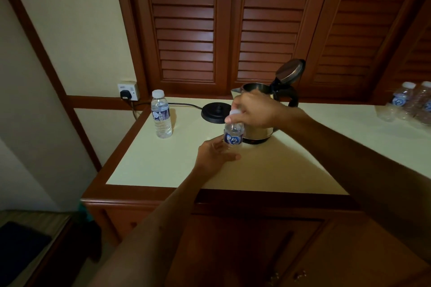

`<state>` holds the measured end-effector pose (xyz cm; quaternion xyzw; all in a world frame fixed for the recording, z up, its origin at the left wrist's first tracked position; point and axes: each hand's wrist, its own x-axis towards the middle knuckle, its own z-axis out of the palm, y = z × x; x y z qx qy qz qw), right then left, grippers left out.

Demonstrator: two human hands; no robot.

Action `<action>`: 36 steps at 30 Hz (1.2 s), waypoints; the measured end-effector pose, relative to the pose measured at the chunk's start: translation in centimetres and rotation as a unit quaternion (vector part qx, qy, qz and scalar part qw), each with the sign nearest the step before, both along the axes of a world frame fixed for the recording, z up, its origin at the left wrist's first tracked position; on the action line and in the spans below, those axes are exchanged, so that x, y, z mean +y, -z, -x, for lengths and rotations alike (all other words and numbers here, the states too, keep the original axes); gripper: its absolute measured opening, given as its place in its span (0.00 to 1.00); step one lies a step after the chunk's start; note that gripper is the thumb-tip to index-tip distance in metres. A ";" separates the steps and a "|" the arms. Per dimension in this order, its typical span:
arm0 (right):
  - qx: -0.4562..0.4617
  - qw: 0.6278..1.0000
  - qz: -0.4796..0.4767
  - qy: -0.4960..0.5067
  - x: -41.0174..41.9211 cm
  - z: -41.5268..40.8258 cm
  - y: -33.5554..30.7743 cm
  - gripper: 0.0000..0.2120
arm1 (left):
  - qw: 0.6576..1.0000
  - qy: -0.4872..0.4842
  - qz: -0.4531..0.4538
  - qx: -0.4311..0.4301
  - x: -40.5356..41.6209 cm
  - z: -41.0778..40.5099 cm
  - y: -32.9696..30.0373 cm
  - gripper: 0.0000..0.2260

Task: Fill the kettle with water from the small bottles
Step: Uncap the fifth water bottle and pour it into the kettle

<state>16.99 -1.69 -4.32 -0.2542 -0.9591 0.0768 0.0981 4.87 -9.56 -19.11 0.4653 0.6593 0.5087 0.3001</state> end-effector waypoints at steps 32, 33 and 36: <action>0.084 0.991 0.102 0.029 0.9 -1.4 3.6 0.17 | 1.000 0.012 -0.014 -0.009 -0.5 0.0 0.1 0.15; 0.121 0.981 0.148 0.033 0.6 -1.8 4.7 0.22 | 1.000 0.015 -0.022 -0.007 -0.6 0.0 0.1 0.15; 0.197 0.951 0.230 0.066 0.0 -2.2 7.6 0.25 | 0.999 0.022 -0.031 0.017 -0.6 0.0 0.3 0.17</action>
